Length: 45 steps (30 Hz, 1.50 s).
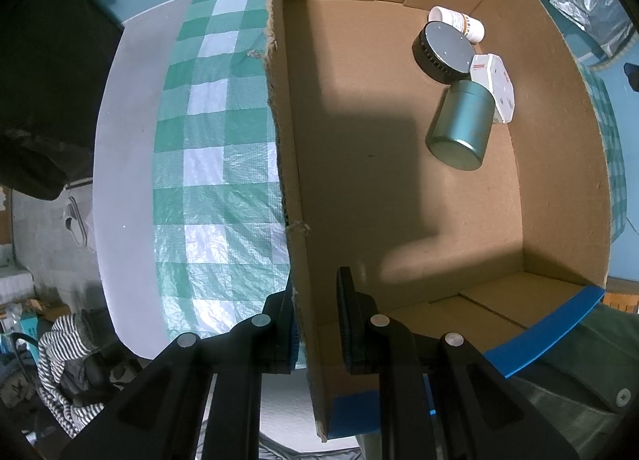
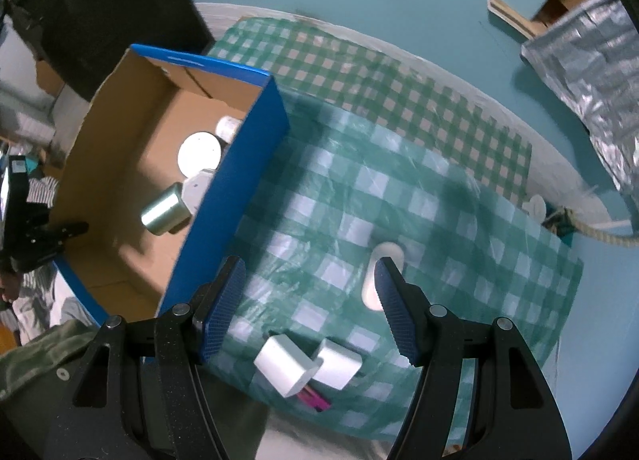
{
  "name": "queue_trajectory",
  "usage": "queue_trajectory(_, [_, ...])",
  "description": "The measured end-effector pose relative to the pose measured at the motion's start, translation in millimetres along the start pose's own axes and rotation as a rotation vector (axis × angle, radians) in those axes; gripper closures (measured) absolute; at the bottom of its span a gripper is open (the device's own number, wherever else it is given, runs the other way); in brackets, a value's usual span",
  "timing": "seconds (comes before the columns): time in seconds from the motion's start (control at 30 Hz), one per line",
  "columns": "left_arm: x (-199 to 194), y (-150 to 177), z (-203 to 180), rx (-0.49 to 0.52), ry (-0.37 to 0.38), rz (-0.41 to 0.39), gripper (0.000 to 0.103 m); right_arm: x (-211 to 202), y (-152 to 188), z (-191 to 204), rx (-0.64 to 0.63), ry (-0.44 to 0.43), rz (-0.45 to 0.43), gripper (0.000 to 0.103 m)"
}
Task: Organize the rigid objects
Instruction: 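Move the right gripper back to the white KINYO oval case and grasp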
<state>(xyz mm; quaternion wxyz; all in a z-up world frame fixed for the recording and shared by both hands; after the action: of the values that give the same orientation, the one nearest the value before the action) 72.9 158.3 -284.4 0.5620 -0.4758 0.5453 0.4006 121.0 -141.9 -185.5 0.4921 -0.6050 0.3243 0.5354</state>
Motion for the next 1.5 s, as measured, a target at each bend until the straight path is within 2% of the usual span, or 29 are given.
queue_trajectory(0.27, [1, 0, 2, -0.002, 0.0, 0.002, 0.087, 16, 19, -27, 0.073, 0.011, 0.031, 0.034])
queue_trajectory(0.37, [1, 0, 4, -0.006, 0.0, 0.001, 0.087, 28, 28, -41, 0.111, 0.016, 0.049, 0.029])
queue_trajectory(0.53, [1, 0, 7, -0.013, 0.0, 0.001, 0.087, 50, 42, -62, 0.19, -0.016, 0.057, 0.029])
queue_trajectory(0.9, [7, 3, 11, -0.021, -0.005, 0.007, 0.087, 103, 56, -87, 0.214, 0.013, 0.078, 0.029])
queue_trajectory(1.17, [7, 3, 10, -0.021, -0.005, 0.004, 0.087, 119, 57, -86, 0.211, 0.039, 0.05, 0.029])
queue_trajectory(1.27, [7, 3, 10, -0.024, -0.003, 0.006, 0.087, 123, 57, -85, 0.213, 0.057, 0.052, 0.033])
queue_trajectory(1.37, [5, 1, 11, -0.034, 0.008, -0.002, 0.087, 128, 58, -83, 0.223, 0.06, 0.068, 0.041])
queue_trajectory(1.5, [4, 0, 12, -0.031, 0.007, -0.005, 0.087, 129, 56, -81, 0.222, 0.074, 0.068, 0.045])
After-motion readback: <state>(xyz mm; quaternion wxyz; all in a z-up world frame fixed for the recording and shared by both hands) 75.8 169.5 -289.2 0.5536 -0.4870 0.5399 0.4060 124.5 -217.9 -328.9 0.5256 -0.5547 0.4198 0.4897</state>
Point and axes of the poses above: each gripper's, at about its wrist camera, not at the fingertips, and x roughly the way its jaws point, z to its left, y to its underside, the point moved 8 cm from there along x, roughly the way its jaws point, and after that the axes turned 5 degrees about -z, right-handed, at the moved point
